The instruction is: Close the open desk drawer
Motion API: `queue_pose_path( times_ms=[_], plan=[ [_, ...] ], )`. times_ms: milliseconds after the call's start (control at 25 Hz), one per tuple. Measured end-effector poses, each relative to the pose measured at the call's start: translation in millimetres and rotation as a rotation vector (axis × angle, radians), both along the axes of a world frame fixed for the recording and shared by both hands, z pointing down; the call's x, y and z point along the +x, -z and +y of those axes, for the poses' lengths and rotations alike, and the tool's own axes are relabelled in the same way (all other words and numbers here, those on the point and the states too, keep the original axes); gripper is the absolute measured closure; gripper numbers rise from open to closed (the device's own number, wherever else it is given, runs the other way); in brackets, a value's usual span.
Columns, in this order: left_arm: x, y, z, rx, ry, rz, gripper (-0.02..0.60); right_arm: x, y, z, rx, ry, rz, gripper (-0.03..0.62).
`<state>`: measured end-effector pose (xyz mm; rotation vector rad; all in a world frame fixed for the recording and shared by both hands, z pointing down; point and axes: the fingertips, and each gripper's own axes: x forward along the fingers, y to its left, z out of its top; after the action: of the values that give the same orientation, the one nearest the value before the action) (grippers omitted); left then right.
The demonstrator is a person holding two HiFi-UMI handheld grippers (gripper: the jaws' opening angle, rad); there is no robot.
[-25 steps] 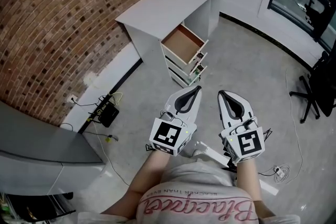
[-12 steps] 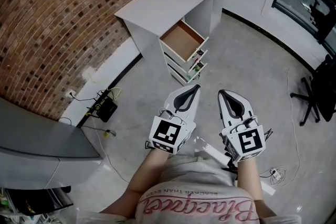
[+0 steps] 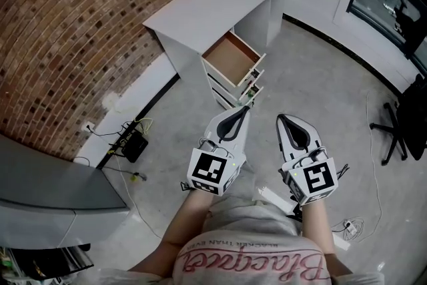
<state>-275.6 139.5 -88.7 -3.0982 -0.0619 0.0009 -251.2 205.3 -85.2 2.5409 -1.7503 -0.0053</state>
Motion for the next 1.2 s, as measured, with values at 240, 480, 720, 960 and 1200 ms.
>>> queue_pose_path(
  times_ms=[240, 480, 720, 960, 1200],
  plan=[
    [44, -6, -34, -0.044, 0.006, 0.007, 0.578, 43, -2, -30, -0.02, 0.004, 0.001, 0.583],
    [85, -15, -68, -0.054, 0.004, -0.008, 0.578, 82, -11, -70, -0.035, 0.021, -0.028, 0.583],
    [126, -24, -115, -0.066, 0.023, -0.037, 0.578, 128, -21, -119, -0.079, 0.031, -0.077, 0.583],
    [164, -35, -157, -0.057, 0.029, -0.084, 0.578, 162, -10, -165, 0.037, 0.132, -0.117, 0.582],
    [188, -44, -195, -0.086, 0.058, -0.098, 0.578, 199, -24, -205, -0.09, 0.089, -0.026, 0.582]
  ],
)
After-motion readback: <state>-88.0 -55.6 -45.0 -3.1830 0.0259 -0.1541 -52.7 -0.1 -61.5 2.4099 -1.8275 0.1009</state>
